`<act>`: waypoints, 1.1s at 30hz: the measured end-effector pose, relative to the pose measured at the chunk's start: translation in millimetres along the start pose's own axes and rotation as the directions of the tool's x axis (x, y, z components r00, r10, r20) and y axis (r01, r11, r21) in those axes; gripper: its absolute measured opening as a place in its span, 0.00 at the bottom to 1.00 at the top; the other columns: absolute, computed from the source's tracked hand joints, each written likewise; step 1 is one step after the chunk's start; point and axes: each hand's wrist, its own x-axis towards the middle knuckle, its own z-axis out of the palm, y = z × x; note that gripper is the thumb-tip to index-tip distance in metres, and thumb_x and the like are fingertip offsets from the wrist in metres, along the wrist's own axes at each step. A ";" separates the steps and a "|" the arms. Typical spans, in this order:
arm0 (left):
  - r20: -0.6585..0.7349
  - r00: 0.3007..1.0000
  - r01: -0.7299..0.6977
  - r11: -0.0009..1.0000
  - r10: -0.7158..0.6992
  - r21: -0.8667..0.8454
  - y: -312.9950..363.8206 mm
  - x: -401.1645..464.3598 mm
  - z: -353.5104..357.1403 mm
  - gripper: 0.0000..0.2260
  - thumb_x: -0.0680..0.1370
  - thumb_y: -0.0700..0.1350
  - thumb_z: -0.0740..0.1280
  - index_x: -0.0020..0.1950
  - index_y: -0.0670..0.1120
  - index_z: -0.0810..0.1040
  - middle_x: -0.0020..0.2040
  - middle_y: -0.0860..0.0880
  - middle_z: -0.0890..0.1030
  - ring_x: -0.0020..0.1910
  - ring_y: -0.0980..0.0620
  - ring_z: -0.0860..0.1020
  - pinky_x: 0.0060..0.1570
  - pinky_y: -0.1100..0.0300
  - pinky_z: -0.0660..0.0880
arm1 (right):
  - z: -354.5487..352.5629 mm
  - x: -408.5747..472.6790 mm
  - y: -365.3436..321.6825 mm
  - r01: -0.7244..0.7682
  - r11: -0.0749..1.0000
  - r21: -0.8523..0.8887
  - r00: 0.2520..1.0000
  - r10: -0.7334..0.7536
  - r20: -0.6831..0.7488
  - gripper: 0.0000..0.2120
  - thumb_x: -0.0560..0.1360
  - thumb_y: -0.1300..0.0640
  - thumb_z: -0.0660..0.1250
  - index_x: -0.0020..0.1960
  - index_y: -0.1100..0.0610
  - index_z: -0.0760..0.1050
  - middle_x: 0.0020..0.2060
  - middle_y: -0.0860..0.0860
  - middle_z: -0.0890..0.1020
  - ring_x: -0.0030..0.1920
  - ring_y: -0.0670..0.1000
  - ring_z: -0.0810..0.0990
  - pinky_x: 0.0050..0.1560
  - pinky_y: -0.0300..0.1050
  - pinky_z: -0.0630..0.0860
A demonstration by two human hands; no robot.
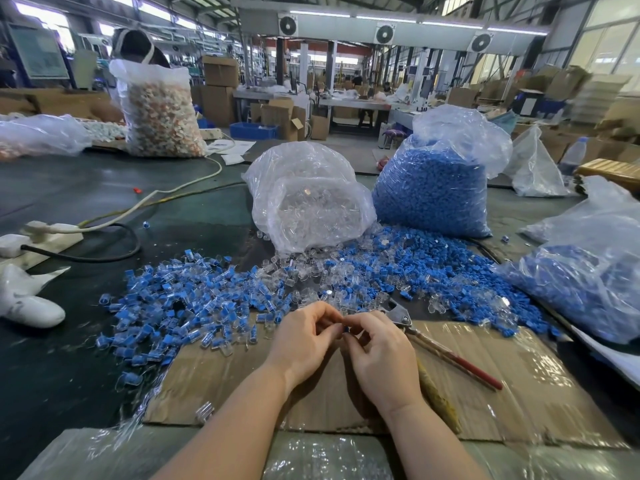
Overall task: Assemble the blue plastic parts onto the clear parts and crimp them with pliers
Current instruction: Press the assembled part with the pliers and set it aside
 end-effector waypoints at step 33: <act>0.017 0.910 0.339 0.721 -0.414 -0.604 20.5 10.4 -3.1 0.02 0.76 0.37 0.67 0.47 0.41 0.79 0.37 0.45 0.82 0.30 0.52 0.77 0.31 0.58 0.75 | -67.8 15.1 -9.0 -0.261 0.924 -0.280 0.827 0.364 0.428 0.15 0.81 0.49 0.51 0.45 0.56 0.70 0.43 0.51 0.76 0.43 0.51 0.74 0.40 0.43 0.69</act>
